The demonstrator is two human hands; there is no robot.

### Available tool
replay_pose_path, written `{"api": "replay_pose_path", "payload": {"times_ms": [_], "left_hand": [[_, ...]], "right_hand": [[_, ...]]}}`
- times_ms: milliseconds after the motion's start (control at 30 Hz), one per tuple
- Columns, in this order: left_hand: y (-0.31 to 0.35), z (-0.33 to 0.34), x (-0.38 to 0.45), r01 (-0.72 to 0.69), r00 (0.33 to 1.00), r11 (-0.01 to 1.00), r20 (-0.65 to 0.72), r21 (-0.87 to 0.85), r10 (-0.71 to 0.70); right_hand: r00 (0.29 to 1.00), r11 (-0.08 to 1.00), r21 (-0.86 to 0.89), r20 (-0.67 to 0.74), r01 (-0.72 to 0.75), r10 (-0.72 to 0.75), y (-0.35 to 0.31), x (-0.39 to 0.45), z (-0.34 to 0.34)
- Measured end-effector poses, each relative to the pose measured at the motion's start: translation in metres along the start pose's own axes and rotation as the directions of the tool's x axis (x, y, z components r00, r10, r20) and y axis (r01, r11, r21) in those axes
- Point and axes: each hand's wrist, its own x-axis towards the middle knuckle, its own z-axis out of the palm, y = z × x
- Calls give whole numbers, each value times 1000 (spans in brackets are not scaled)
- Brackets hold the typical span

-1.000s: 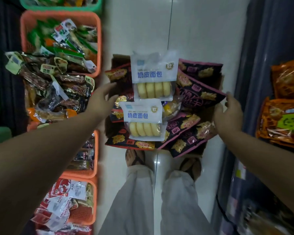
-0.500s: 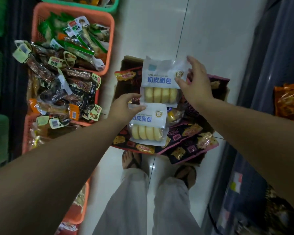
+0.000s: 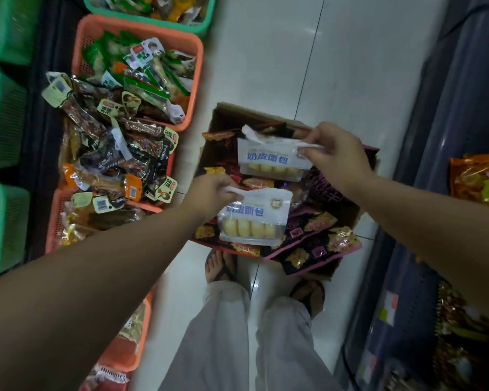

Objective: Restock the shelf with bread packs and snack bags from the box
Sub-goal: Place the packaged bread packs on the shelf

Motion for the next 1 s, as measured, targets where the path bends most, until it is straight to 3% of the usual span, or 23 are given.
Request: {"api": "replay_pose_path", "payload": {"times_ms": [100, 233, 467, 667, 800, 1000], "left_hand": [[30, -20, -22, -76, 993, 994, 92, 73, 69], [84, -49, -66, -195, 969, 979, 165, 63, 182], [212, -116, -168, -378, 914, 925, 145, -34, 379], [331, -185, -303, -619, 771, 778, 107, -106, 628], [398, -227, -386, -706, 671, 654, 39, -272, 741], [485, -263, -488, -827, 480, 444, -22, -345, 877]], "right_hand": [[1000, 1000, -6, -29, 12, -12, -23, -31, -18], [979, 997, 81, -204, 9, 7, -63, -80, -53], [875, 982, 163, -485, 95, -4, -171, -167, -161], [713, 955, 170, -699, 244, -58, -292, -275, -254], [587, 926, 133, -803, 353, -108, -360, -348, -295], [317, 873, 26, -937, 487, -149, -443, -457, -330]]}}
